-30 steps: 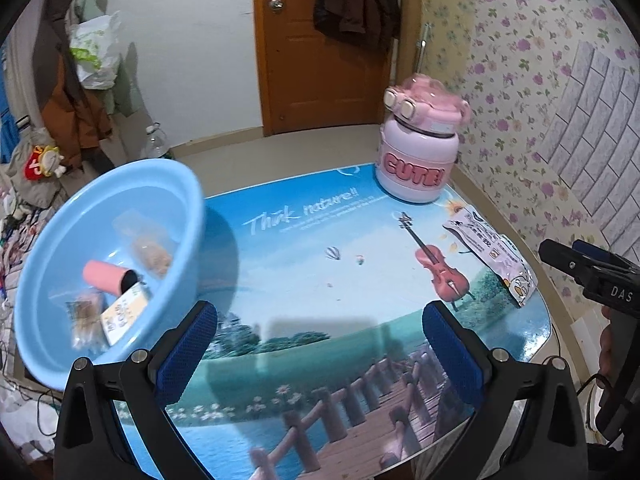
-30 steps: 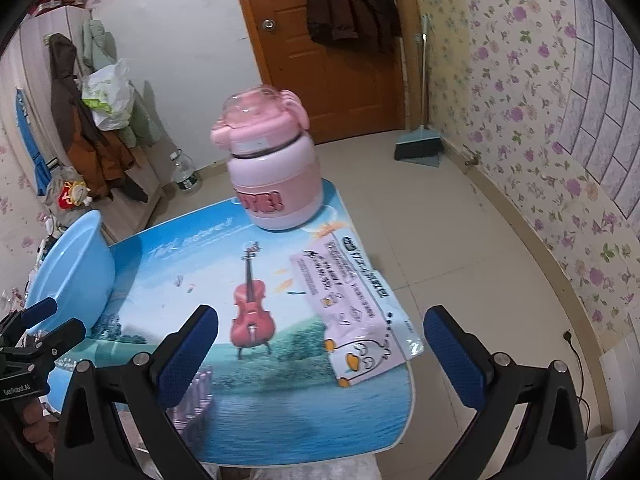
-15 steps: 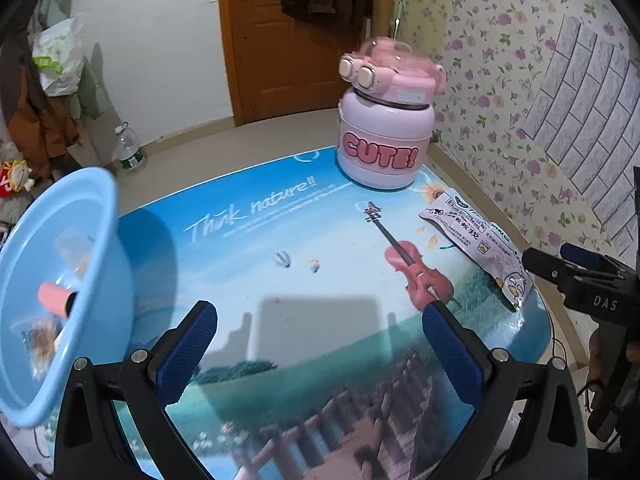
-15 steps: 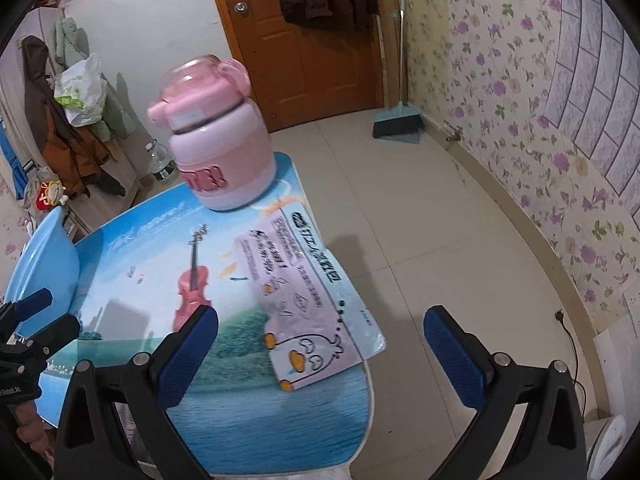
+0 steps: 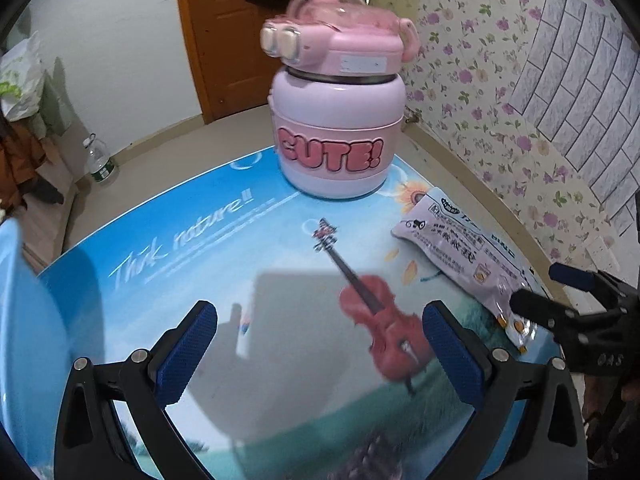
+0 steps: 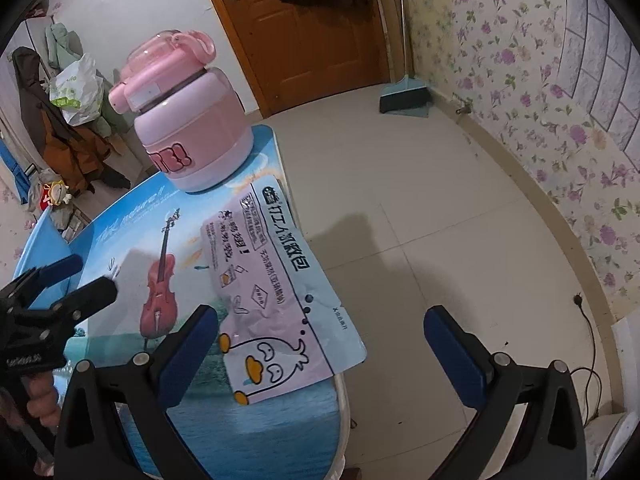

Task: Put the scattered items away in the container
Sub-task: 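Lower the right gripper onto the packet edge while the left tool approaches, then close the left gripper on the packet edge and lift it off the mat, then carry the packet with the left gripper over the blue basin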

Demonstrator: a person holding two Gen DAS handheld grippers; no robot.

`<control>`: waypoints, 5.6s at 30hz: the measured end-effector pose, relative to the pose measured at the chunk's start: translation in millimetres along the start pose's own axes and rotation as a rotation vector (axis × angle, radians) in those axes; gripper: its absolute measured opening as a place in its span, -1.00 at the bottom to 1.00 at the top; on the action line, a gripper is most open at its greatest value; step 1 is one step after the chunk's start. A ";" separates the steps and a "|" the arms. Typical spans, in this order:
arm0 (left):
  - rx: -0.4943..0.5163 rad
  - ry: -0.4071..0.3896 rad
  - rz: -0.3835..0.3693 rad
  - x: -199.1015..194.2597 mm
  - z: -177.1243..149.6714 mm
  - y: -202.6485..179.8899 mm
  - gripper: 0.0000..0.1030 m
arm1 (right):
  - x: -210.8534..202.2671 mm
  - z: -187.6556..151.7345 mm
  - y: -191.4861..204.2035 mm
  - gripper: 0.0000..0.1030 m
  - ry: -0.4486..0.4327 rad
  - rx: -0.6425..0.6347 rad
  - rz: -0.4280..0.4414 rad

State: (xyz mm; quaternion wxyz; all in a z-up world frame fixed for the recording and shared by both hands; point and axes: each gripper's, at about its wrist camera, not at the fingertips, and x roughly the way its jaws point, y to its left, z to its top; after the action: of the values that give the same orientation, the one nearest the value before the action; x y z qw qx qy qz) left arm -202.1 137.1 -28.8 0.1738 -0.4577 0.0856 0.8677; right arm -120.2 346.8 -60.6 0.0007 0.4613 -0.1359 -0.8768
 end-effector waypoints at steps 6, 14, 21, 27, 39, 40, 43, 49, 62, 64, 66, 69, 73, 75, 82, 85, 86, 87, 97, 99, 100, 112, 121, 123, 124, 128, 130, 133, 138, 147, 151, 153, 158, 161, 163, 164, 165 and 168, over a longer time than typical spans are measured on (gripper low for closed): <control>0.036 0.014 -0.016 20.0 13.4 -15.6 1.00 | 10.5 -1.6 -4.2 1.00 0.017 0.008 0.056; 0.081 0.045 -0.024 40.6 20.6 -32.5 1.00 | 22.8 -1.3 -3.3 1.00 0.039 -0.012 0.091; 0.111 0.067 -0.026 51.6 23.3 -42.3 1.00 | 25.9 3.1 -13.3 1.00 0.030 0.002 0.106; 0.111 0.080 -0.033 57.6 26.4 -44.0 1.00 | 24.5 2.9 -15.0 1.00 0.035 0.000 0.161; 0.116 0.090 -0.043 60.3 25.7 -47.6 1.00 | 24.4 6.3 -17.3 0.63 0.039 -0.021 0.277; 0.116 0.090 -0.045 60.4 25.4 -48.0 1.00 | 25.3 6.4 -16.0 0.53 0.042 -0.027 0.288; 0.117 0.090 -0.047 60.0 24.5 -47.2 1.00 | 27.2 6.7 -13.2 0.33 0.052 -0.032 0.324; 0.117 0.093 -0.057 60.6 23.8 -48.4 1.00 | 24.6 7.9 -7.0 0.15 0.035 -0.073 0.314; 0.115 0.083 -0.061 47.1 16.5 -42.6 1.00 | 9.0 13.6 18.1 -0.21 -0.028 -0.249 0.209; 0.103 0.073 -0.060 42.6 16.7 -37.8 1.00 | 6.1 13.3 23.6 -0.43 -0.032 -0.285 0.207; 0.087 0.065 -0.055 38.8 16.6 -33.2 1.00 | 2.1 13.8 30.9 -0.66 -0.041 -0.328 0.212; 0.056 0.061 -0.057 32.0 14.5 -24.3 1.00 | -4.4 16.7 37.3 -0.78 -0.049 -0.347 0.238; 0.042 0.047 -0.060 21.5 9.9 -16.6 1.00 | -3.8 18.0 44.0 -0.86 -0.033 -0.346 0.262; 0.030 0.040 -0.070 16.7 7.8 -12.9 1.00 | -6.3 16.9 46.4 -0.91 -0.028 -0.346 0.265; -0.065 0.037 -0.170 1.8 11.4 2.3 1.00 | -11.2 3.2 64.0 -0.91 -0.029 -0.443 0.259; -0.161 0.072 -0.278 1.1 17.8 7.9 1.00 | -12.1 -1.4 68.6 -0.91 -0.034 -0.471 0.250; -0.189 0.082 -0.303 1.2 19.3 9.2 1.00 | -12.4 -2.7 71.1 -0.91 -0.036 -0.488 0.241; -0.206 0.090 -0.323 1.8 21.1 8.4 1.00 | -12.5 -2.5 72.8 -0.91 -0.036 -0.498 0.238; -0.244 0.171 -0.461 14.6 35.7 -10.9 0.56 | -18.4 -18.4 91.0 -0.91 -0.047 -0.602 0.232; -0.248 0.208 -0.456 21.8 38.9 -14.6 0.17 | -18.4 -19.6 93.7 -0.91 -0.049 -0.614 0.228; -0.251 0.225 -0.454 22.1 36.7 -13.5 0.07 | -18.3 -19.7 94.4 -0.91 -0.050 -0.614 0.229; -0.305 0.275 -0.457 28.3 26.7 -4.4 -0.55 | -19.4 -25.8 104.4 -0.83 -0.064 -0.658 0.195; -0.310 0.235 -0.455 18.9 23.3 10.8 -0.62 | -29.5 -28.9 119.1 -0.82 -0.109 -0.691 0.168; -0.310 0.227 -0.454 15.7 23.1 14.7 -0.62 | -32.7 -29.0 124.1 -0.82 -0.119 -0.702 0.166; -0.311 0.222 -0.454 13.4 23.0 16.7 -0.62 | -34.2 -28.7 126.2 -0.82 -0.123 -0.707 0.166; -0.316 0.201 -0.447 2.3 20.5 25.4 -0.62 | -44.6 -33.2 136.9 -0.82 -0.139 -0.723 0.169; -0.318 0.191 -0.444 -3.4 17.9 30.1 -0.62 | -49.6 -34.5 140.1 -0.82 -0.145 -0.728 0.174; -0.321 0.173 -0.440 -12.1 14.6 37.7 -0.62 | -56.9 -37.5 145.9 -0.82 -0.156 -0.739 0.178; -0.332 0.132 -0.430 -37.5 7.7 47.7 -0.62 | -65.2 -38.9 160.7 -0.82 -0.183 -0.765 0.180; -0.363 0.046 -0.416 -85.8 -9.2 69.5 -0.62 | -89.2 -51.5 196.8 -0.82 -0.240 -0.829 0.183; -0.386 0.006 -0.407 -107.5 -21.3 84.3 -0.62 | -98.7 -55.8 216.3 -0.82 -0.260 -0.864 0.188; -0.397 -0.013 -0.403 -117.4 -27.3 91.7 -0.62 | -102.7 -57.8 228.5 -0.82 -0.268 -0.887 0.192; -0.429 -0.060 -0.387 -140.5 -43.4 121.6 -0.62 | -110.8 -64.3 258.9 -0.82 -0.291 -0.937 0.209; -0.452 -0.086 -0.372 -153.4 -54.4 140.8 -0.62 | -114.6 -69.7 279.1 -0.82 -0.304 -0.965 0.226; -0.471 -0.099 -0.363 -159.5 -62.0 153.5 -0.62 | -115.8 -74.8 295.2 -0.82 -0.310 -0.988 0.238; -0.480 -0.104 -0.359 -162.2 -65.8 159.1 -0.62 | -116.0 -76.8 301.8 -0.82 -0.311 -0.999 0.245; -0.489 -0.109 -0.354 -164.5 -69.4 165.0 -0.62 | -116.3 -79.6 309.6 -0.82 -0.311 -1.010 0.251; -0.516 -0.123 -0.338 -172.9 -80.1 184.5 -0.62 | -115.0 -85.3 329.3 -0.81 -0.311 -1.041 0.270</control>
State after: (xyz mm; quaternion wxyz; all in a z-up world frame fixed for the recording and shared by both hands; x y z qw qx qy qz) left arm -121.0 -96.8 66.4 0.1983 -0.4411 -0.2253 0.8458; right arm -26.0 24.0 65.2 0.3206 0.2435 0.2588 -0.8780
